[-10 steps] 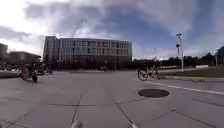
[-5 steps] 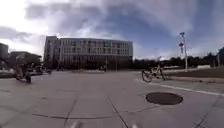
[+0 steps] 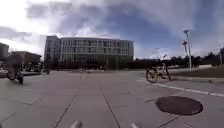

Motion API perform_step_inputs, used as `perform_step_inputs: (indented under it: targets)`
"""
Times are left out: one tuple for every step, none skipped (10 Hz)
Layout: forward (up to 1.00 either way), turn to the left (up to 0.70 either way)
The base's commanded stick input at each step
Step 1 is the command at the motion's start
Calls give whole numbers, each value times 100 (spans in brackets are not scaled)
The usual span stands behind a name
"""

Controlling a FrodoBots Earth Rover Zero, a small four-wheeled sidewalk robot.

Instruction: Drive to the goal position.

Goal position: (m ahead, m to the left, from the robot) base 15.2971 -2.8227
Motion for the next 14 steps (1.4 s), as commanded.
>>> perform_step_inputs:
  targets:
    - [100,0]
    - [100,0]
    - [100,0]
    - [100,0]
    - [100,0]
    - [100,0]
    - [100,0]
    - [100,0]
    - [100,-1]
    - [100,-3]
    - [100,-4]
    - [100,0]
    - [100,0]
    - [100,0]
